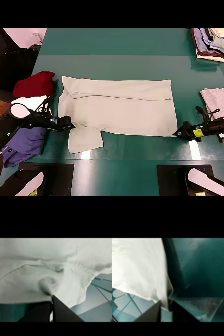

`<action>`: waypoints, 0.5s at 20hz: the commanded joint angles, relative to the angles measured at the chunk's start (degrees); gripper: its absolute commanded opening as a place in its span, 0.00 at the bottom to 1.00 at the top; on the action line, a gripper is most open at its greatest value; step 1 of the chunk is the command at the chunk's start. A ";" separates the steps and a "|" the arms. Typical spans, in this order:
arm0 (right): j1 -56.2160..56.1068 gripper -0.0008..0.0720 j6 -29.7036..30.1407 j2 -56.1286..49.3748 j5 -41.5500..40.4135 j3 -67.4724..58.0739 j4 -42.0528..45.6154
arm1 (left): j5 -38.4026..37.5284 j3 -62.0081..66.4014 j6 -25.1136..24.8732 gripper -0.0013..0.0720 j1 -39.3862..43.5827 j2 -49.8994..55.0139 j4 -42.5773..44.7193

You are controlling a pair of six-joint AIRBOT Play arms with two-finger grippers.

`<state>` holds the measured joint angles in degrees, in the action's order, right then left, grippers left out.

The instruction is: Fold the shirts.

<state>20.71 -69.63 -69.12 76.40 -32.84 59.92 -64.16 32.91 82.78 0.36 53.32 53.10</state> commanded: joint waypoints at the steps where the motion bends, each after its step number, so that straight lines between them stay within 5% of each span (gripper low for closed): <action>1: -2.47 0.04 0.07 0.11 -0.42 0.37 0.24 | -2.29 0.07 -0.11 0.05 -0.04 -0.04 0.66; 4: -0.87 0.04 -0.57 6.25 1.75 0.33 0.59 | -9.11 0.04 -0.02 0.05 0.37 -1.57 1.25; 10: 8.68 0.04 -4.57 26.03 11.06 -0.39 12.31 | -18.69 0.09 10.86 0.05 9.07 -18.03 -1.14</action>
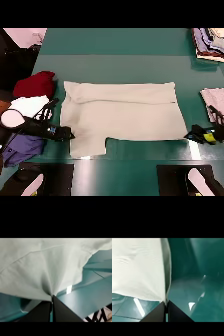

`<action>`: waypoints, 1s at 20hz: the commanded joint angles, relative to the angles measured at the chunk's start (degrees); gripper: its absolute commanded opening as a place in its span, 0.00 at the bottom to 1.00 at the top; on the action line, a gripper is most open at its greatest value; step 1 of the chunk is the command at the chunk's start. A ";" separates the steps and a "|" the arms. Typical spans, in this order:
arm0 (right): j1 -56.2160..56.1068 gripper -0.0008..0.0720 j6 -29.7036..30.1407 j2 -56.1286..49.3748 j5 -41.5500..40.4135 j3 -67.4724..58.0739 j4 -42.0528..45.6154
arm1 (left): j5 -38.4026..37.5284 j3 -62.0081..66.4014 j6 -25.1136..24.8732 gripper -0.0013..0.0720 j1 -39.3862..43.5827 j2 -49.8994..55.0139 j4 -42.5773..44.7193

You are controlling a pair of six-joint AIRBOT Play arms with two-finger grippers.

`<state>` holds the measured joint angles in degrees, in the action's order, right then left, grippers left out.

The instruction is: Fold the shirts.

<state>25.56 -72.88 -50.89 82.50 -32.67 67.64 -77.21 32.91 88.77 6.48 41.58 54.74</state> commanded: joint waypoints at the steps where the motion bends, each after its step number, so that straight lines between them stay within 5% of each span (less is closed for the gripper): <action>1: 4.28 0.04 -1.92 9.27 5.20 -1.75 4.42 | -6.23 0.48 4.90 0.05 2.95 -7.52 -4.90; 9: -14.71 0.04 -6.25 -5.68 -2.56 -22.80 4.02 | 11.82 15.34 3.69 0.05 2.93 0.76 10.93; 20: -20.68 0.04 -8.76 -36.44 -4.59 -49.99 2.36 | 32.52 28.55 2.32 0.05 2.93 32.24 13.44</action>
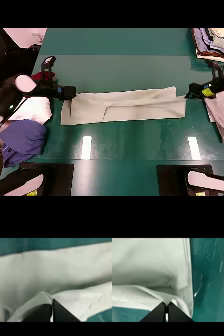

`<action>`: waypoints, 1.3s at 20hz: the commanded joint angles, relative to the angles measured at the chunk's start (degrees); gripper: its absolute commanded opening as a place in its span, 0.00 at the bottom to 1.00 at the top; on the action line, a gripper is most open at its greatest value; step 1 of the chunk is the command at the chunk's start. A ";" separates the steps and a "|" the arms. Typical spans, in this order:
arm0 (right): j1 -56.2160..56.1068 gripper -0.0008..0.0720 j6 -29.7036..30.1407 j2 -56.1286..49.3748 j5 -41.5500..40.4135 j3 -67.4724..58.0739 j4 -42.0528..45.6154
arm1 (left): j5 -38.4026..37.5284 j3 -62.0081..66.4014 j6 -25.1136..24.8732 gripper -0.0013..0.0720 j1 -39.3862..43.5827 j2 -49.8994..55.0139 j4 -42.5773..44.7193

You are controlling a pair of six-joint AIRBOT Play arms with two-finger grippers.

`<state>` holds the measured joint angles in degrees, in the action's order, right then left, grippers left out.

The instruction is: Fold the shirts.

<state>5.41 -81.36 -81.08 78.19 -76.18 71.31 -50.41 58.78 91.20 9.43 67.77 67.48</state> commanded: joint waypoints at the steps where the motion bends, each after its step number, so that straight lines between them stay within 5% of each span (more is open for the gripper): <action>1: -0.39 0.04 -0.28 -8.22 -0.57 -8.39 -3.48 | 6.73 2.97 0.04 0.06 -0.02 6.78 0.66; 2: -0.15 0.06 -0.24 -10.32 -0.96 -10.29 -6.49 | 7.23 3.15 0.35 0.06 -0.02 6.97 0.68; 3: 0.50 0.31 -0.22 -12.37 -1.77 -12.07 -9.86 | 7.58 3.37 0.35 0.40 -0.02 6.97 0.70; 4: 1.22 0.62 0.02 -14.47 -2.03 -13.99 -13.49 | 7.41 3.93 0.35 0.93 -0.02 6.97 0.76; 5: 2.12 0.65 0.90 -16.11 -1.49 -15.74 -16.26 | 5.73 5.07 0.28 0.97 -0.20 6.95 0.96; 7: 4.26 0.65 4.07 -17.20 1.88 -17.05 -17.59 | -0.66 8.68 -0.17 0.78 -0.59 6.93 2.40; 11: 10.91 0.65 9.66 -17.16 8.98 -11.76 -17.64 | -11.06 12.04 -4.02 0.06 -0.59 6.93 1.36; 12: 12.50 0.66 10.29 -17.16 8.94 -9.55 -17.66 | -11.85 12.02 -4.20 0.05 -0.59 6.93 1.01; 14: 15.45 0.98 12.39 -17.27 6.86 -4.90 -17.84 | -11.85 12.02 -4.17 0.05 -0.59 6.95 0.70; 23: 10.16 0.96 18.43 -24.46 9.27 -2.60 -22.71 | -10.10 11.63 -4.13 0.05 -0.59 6.99 -0.13; 24: 8.94 0.88 18.45 -25.03 9.57 -3.17 -22.69 | -10.14 11.63 -4.13 0.05 -0.59 6.99 -0.72; 26: 6.84 0.49 18.49 -25.11 9.20 -4.09 -22.58 | -10.19 11.63 -4.15 0.05 -0.44 7.02 -2.95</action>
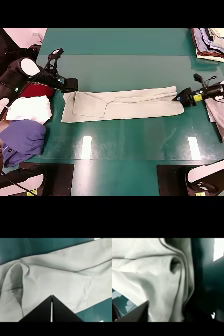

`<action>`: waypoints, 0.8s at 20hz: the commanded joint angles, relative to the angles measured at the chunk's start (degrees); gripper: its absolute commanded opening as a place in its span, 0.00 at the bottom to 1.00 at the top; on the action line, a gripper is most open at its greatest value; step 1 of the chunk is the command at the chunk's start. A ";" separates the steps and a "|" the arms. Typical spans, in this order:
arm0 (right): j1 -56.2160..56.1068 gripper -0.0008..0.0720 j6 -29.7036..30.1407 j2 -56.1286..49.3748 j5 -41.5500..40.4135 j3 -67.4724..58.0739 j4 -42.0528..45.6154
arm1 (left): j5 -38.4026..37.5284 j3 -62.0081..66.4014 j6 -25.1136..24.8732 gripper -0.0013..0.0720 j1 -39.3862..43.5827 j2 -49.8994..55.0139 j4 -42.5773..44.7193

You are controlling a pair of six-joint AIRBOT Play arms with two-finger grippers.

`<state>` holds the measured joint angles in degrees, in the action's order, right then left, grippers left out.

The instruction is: Fold the shirts.

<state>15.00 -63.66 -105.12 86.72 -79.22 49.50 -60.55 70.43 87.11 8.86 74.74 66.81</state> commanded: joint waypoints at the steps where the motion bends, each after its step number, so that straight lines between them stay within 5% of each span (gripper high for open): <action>1: -3.34 0.24 0.79 -1.07 0.79 -1.88 -0.13 | 0.39 0.00 -0.07 0.05 0.76 0.13 -2.69; 2: -3.58 0.04 0.76 -1.01 1.27 -2.99 0.20 | 1.16 0.00 -0.09 0.05 1.92 0.39 -2.75; 16: -17.66 0.04 -17.40 16.98 6.91 -27.45 -0.52 | 6.47 28.61 -0.09 0.05 24.46 35.23 -11.74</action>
<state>2.09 -76.58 -89.97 92.77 -100.47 48.95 -54.76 92.77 86.98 29.67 102.96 57.23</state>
